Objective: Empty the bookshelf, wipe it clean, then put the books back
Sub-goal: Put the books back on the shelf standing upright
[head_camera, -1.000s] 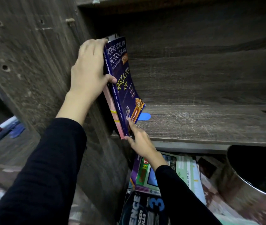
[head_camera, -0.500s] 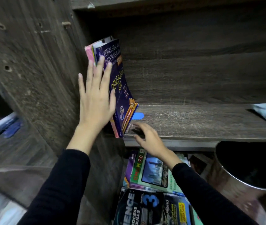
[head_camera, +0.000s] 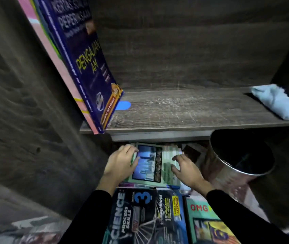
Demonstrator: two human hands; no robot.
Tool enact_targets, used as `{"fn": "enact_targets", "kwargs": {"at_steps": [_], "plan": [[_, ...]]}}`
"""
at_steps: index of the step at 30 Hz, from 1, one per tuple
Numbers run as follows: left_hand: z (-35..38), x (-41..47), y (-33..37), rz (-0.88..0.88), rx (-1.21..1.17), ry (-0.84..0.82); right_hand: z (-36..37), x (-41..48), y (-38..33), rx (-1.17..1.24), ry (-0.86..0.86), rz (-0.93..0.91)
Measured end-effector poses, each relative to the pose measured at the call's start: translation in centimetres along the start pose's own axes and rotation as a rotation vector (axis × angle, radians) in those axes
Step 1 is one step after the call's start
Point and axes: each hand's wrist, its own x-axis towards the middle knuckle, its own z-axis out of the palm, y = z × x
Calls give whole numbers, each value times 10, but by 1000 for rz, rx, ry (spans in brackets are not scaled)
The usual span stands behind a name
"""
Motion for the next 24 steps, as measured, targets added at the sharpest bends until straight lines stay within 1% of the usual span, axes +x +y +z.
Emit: {"fn": "enact_targets", "kwargs": {"at_steps": [3, 5, 7, 10, 13, 16, 22, 24], "plan": [[35, -5, -5, -74, 53, -403, 20, 3, 24, 119, -163, 292], [55, -9, -9, -99, 115, -618, 34, 5, 35, 226, -209, 465], [74, -15, -15, -131, 187, -755, 52, 6, 47, 355, -223, 579], [96, -25, -28, -220, 251, -875, 75, 7, 54, 494, -264, 670], [113, -33, -41, -302, 252, -912, 94, 14, 60, 574, -250, 744], [127, -46, -54, -422, 178, -858, 98, 15, 52, 597, -247, 772], [150, -67, -76, -872, -357, -681, 125, 25, 62, 642, -207, 833], [158, -68, -85, -996, -449, -646, 133, 28, 64, 577, -232, 844]]}}
